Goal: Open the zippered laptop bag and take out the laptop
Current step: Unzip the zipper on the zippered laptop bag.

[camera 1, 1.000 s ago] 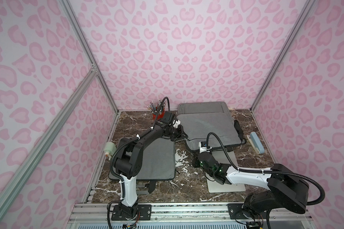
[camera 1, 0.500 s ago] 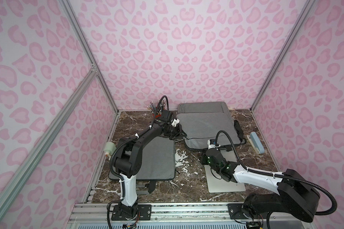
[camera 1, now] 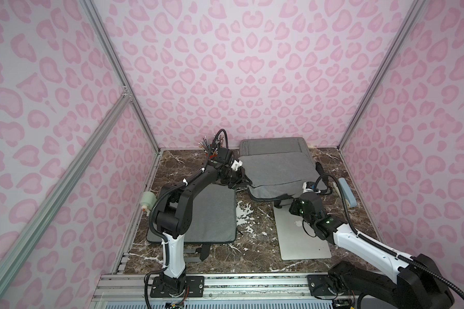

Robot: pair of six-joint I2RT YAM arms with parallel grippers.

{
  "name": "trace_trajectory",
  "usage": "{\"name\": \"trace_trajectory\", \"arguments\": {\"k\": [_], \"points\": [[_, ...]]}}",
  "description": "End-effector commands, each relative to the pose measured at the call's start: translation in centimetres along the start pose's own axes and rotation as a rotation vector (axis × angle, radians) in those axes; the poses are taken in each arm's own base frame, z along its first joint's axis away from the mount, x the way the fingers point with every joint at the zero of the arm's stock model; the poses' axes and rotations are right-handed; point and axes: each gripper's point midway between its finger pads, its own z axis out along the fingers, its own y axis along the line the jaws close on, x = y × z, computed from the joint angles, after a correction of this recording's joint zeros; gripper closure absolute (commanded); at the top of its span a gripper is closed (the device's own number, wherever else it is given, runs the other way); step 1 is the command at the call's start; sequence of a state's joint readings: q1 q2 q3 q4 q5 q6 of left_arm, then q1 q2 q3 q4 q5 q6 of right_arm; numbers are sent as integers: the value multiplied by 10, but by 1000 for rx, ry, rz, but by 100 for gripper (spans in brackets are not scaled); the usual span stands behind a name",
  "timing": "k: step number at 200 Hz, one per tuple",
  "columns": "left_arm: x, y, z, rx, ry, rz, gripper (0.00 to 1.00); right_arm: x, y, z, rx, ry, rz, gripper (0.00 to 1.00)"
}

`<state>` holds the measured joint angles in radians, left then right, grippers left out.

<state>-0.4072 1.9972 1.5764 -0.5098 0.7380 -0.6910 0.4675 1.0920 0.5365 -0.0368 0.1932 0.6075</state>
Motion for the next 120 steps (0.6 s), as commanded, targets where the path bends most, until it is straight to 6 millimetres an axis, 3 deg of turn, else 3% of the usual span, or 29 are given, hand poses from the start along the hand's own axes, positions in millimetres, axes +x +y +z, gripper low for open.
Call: {"name": "trace_trajectory", "arguments": {"k": [1,81,98,120], "points": [[-27,10,-6,-55,-98,56,99,-5,-49,-4,180,-20,-10,100],[-35,28,-4,-88,-82,44,98,-52,-131,-18,336,-136,115,100],[-35,28,-2,-80,-75,40,98,-56,-136,-14,325,-123,126,100],[-33,27,-3,-80,-74,42,98,-50,-116,-4,212,-48,88,100]]}}
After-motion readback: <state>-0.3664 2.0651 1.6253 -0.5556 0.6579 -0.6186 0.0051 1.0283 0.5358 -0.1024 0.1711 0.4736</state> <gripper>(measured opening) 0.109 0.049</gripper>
